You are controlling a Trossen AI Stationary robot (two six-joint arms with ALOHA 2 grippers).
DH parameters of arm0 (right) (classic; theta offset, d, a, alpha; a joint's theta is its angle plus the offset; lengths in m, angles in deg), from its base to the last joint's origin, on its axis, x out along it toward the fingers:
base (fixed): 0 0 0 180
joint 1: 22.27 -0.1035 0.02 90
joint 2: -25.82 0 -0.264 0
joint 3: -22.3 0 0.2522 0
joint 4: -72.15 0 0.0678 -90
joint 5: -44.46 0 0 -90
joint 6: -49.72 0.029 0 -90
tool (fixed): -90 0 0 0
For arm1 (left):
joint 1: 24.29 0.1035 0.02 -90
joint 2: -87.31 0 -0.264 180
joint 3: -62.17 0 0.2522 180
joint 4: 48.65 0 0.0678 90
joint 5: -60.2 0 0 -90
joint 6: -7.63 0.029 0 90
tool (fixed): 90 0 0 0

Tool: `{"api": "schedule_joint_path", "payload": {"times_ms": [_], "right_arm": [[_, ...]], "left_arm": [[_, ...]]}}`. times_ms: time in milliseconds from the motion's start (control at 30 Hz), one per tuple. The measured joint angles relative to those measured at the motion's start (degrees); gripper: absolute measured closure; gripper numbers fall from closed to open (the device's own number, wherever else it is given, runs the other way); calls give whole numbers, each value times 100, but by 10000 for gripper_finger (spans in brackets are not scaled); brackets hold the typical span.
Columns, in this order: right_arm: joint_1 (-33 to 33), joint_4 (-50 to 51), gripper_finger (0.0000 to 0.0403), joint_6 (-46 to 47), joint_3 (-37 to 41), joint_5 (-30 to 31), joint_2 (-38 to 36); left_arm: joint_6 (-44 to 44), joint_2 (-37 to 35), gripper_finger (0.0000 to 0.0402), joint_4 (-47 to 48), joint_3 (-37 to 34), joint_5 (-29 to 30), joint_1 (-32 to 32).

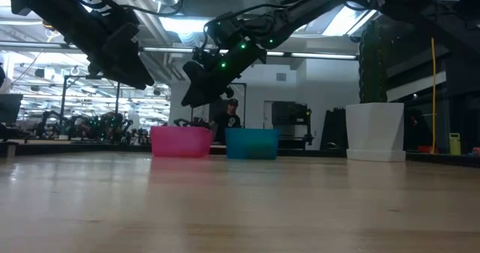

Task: Pick and place medicine bottles into bin by pill shape (circle, oval)
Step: Return to Home Position

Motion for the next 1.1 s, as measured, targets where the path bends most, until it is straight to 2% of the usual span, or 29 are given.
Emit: {"api": "schedule_joint_path", "payload": {"times_ms": [133,433,600,800,1100], "right_arm": [[-1,227,191,29,0,0,-29],[-82,1708,186,258,-232,12,-280],[-203,2388,186,1,-264,137,-807],[-230,3702,186,3,-264,1125,-1550],[-239,5756,186,514,-264,1172,-2510]], "left_arm": [[44,0,195,5,0,2,0],[50,0,195,35,0,22,-2],[50,0,195,35,-1,54,-2],[169,0,195,31,-2,117,-2],[205,-22,195,23,0,496,-2]]}}
